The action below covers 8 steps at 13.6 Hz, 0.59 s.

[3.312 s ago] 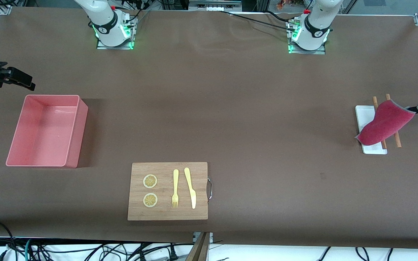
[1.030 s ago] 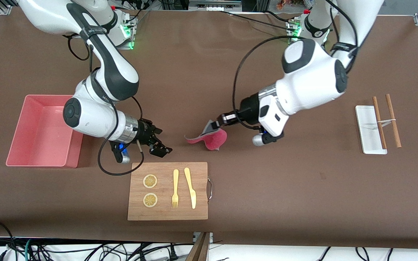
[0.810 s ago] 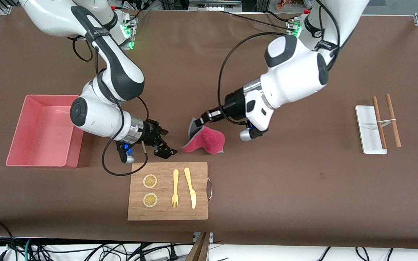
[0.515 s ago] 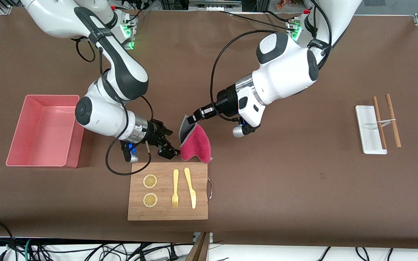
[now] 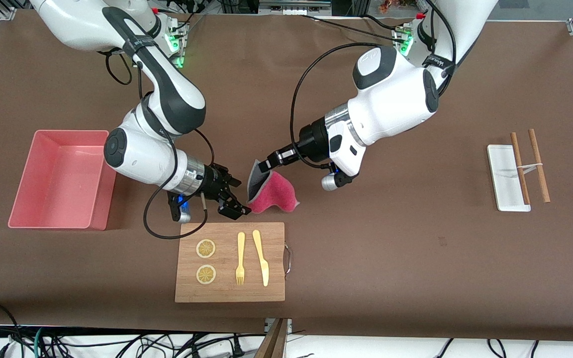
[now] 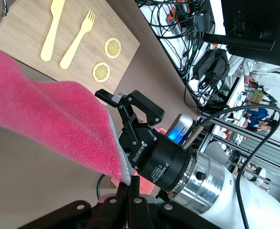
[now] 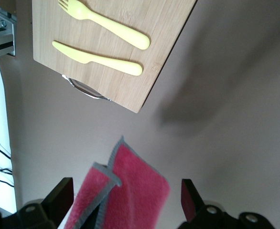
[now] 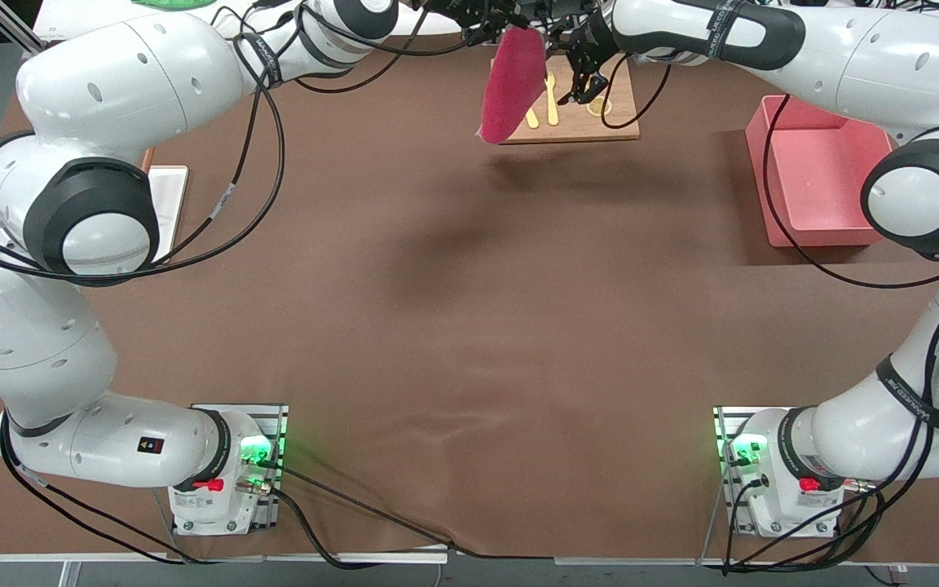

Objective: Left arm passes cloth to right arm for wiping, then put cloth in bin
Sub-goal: 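Hold the cloth with the left gripper while the right gripper reaches its edge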

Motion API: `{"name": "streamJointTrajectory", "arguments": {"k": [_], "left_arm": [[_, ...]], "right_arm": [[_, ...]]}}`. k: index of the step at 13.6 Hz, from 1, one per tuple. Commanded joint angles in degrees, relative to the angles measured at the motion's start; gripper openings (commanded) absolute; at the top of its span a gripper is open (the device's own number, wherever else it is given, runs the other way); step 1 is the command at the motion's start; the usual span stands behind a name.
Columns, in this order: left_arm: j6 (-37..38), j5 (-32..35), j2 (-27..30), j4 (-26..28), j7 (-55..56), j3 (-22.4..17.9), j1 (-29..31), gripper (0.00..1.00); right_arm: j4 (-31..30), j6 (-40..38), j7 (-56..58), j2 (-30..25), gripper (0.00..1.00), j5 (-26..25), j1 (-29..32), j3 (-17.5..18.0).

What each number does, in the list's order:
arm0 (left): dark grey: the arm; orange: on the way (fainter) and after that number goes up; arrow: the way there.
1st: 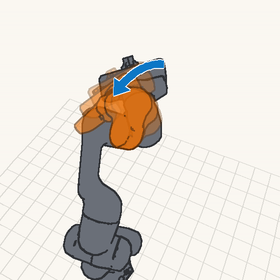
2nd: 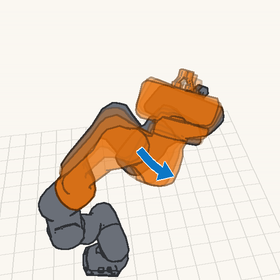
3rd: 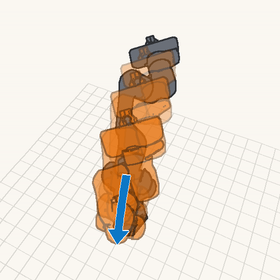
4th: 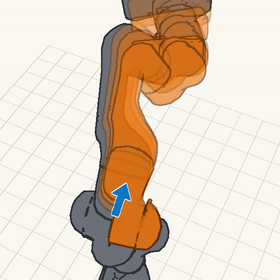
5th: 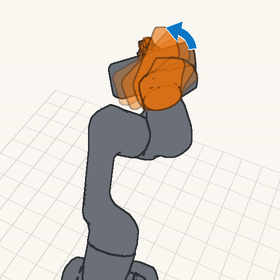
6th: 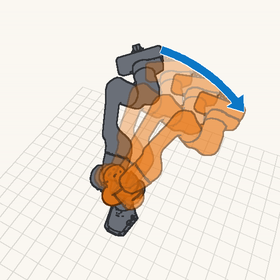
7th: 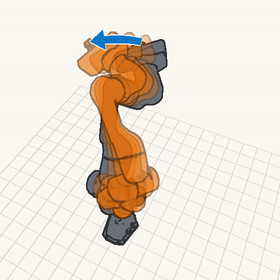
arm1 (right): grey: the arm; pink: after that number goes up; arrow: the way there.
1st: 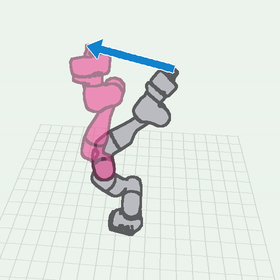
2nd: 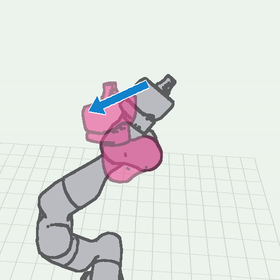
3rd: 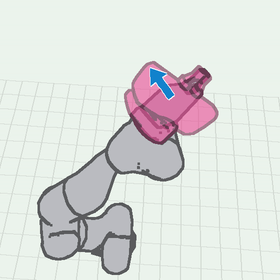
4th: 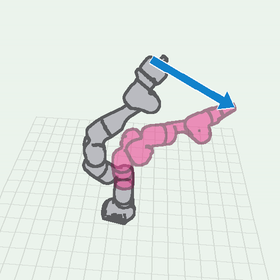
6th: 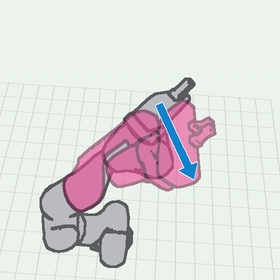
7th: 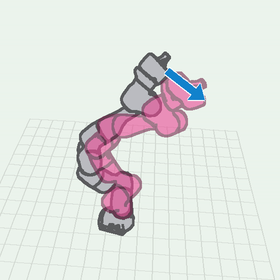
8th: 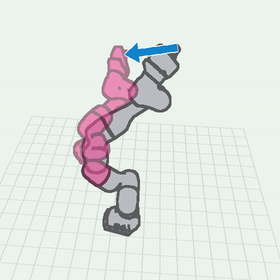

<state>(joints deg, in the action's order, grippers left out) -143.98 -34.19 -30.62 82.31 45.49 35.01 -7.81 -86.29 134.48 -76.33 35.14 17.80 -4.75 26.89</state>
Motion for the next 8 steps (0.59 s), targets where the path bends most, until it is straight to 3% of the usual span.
{"name": "streamJointTrajectory", "arguments": {"k": [1, 4, 8], "left_arm": [[-0.07, -1.41, -0.67, -1.54, -0.14, -0.39, -0.62, 0.0], [-0.07, -1.32, -0.58, -1.54, -0.14, -0.39, -0.54, 0.0], [-0.07, -1.32, -0.58, -1.63, -0.23, -0.47, -0.54, 0.0]], "right_arm": [[0.95, -0.09, -0.75, 0.03, 0.99, 0.75, 0.26, 1.67], [0.86, -4.82, -0.48, -2.52, 0.99, 0.84, 0.44, 1.94], [0.86, -5.37, -0.66, -2.53, 0.99, 0.84, 0.44, 1.94]]}}
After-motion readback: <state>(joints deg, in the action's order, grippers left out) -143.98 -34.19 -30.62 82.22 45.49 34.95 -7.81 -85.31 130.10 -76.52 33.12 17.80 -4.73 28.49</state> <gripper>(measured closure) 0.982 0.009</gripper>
